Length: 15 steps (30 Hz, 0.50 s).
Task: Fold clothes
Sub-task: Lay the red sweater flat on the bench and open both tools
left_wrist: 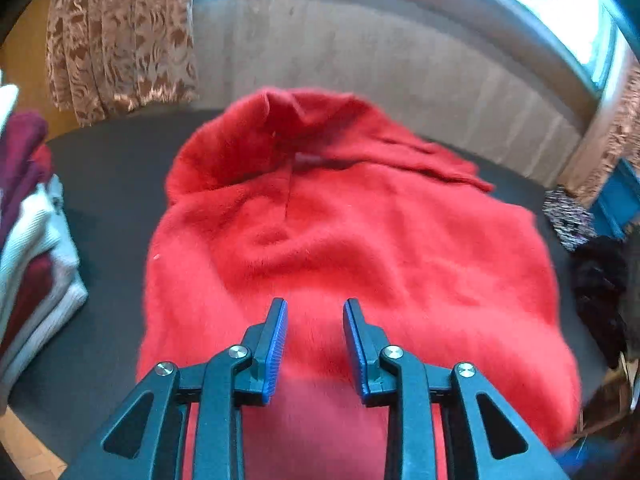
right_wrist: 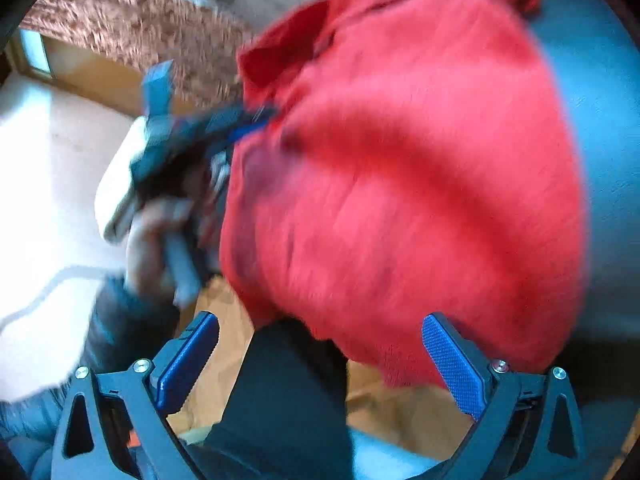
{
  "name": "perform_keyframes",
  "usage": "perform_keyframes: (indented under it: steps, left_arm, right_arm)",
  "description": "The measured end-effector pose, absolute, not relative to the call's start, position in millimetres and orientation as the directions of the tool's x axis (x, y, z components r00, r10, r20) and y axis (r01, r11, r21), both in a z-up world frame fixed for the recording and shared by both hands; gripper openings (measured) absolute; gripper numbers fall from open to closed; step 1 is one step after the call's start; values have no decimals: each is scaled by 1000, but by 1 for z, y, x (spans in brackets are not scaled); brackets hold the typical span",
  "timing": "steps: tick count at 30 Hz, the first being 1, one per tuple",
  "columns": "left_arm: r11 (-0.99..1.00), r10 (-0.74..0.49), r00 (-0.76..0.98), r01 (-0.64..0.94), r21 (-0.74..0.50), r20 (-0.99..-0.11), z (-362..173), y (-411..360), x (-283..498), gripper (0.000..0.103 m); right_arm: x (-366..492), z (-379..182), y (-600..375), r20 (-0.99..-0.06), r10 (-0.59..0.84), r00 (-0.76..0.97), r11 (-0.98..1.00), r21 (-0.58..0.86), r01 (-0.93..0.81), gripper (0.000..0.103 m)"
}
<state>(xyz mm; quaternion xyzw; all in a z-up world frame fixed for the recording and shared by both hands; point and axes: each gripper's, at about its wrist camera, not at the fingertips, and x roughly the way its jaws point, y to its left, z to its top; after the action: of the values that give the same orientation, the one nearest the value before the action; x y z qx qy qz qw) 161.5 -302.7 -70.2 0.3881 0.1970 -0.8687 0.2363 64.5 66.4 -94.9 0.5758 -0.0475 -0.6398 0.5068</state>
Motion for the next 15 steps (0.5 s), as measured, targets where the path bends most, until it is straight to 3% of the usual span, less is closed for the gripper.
perform_keyframes:
  steps: [7, 13, 15]
  left_arm:
    - [-844, -224, -554, 522, -125, -802, -97, -286, 178, 31]
    - [-817, -249, -594, 553, -163, -765, -93, -281, 181, 31]
    - [-818, -324, -603, 566, -104, -729, -77, -284, 173, 31]
  right_arm:
    - [1, -66, 92, -667, -742, -70, -595, 607, 526, 103]
    - [-69, -84, 76, -637, -754, -159, -634, 642, 432, 103]
    - [-98, -95, 62, -634, -755, -169, -640, 655, 402, 103]
